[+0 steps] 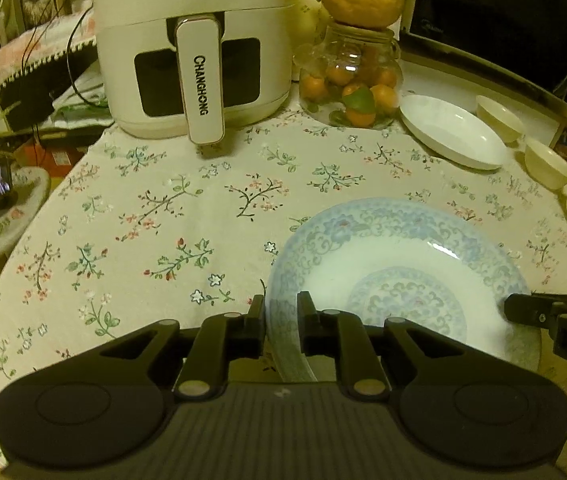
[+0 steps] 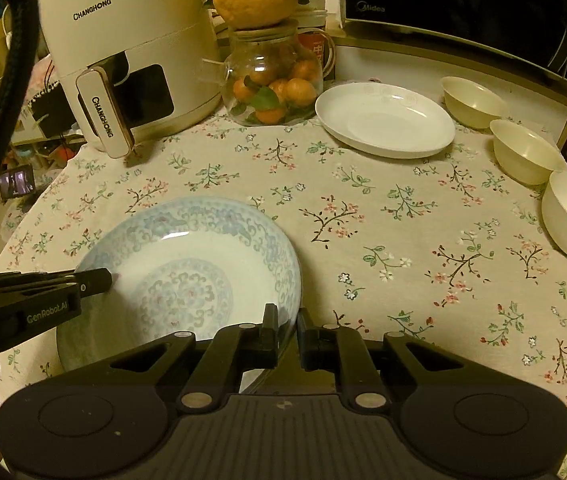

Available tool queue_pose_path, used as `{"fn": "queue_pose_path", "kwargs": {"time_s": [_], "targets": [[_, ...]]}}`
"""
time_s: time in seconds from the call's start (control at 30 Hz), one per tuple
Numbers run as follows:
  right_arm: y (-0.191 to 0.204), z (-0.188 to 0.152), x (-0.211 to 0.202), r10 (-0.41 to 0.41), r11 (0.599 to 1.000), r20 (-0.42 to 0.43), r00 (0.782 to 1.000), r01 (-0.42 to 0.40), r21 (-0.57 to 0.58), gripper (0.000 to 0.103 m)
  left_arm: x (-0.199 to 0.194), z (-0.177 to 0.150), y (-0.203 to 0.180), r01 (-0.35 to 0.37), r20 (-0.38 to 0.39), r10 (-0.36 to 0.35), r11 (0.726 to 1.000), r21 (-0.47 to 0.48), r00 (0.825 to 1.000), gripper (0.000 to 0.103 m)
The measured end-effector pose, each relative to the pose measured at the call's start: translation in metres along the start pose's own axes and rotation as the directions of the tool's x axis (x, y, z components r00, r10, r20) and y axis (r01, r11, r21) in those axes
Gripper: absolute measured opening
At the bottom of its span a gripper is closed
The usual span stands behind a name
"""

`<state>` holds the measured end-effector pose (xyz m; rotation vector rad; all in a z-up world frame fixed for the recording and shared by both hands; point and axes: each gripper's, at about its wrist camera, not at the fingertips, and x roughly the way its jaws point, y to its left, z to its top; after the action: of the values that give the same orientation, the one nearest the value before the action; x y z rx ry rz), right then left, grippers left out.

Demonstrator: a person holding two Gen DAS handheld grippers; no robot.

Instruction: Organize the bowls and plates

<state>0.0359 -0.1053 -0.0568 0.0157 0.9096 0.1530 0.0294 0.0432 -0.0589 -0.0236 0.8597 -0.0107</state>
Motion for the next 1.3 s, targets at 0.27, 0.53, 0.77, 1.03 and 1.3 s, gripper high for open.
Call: {"fn": "queue_pose_path", "kwargs": {"time_s": [0.27,0.53,0.77,1.03,1.3], "targets": [[0.004,-0.003,0.004,-0.025,0.999,0.006,1.0,0.025,-0.036,0.012,0.002,-0.001,-0.005,-0.032,0.032,0.031,0.999,0.035,0.999,0.014],[0.006,-0.007,0.003,-0.026,0.998,0.027,0.999,0.027,-0.06,0.015,0.0,-0.004,-0.003,-0.021,0.047,0.019,0.998,0.053,0.999,0.014],[0.002,-0.009,0.004,-0.003,0.999,0.029,1.0,0.004,-0.04,0.016,0.0,-0.002,0.006,0.033,0.046,-0.035,0.998,0.05,0.998,0.014],[-0.008,-0.01,0.0,0.014,1.0,0.064,0.998,-0.016,0.016,0.022,-0.005,0.005,0.02,0.042,0.055,-0.043,0.999,0.015,0.998,0.023],[-0.033,-0.008,-0.012,0.048,0.988,0.112,0.993,-0.064,0.144,0.036,-0.018,0.017,0.02,0.051,0.063,-0.051,0.999,0.001,0.997,0.029]]}}
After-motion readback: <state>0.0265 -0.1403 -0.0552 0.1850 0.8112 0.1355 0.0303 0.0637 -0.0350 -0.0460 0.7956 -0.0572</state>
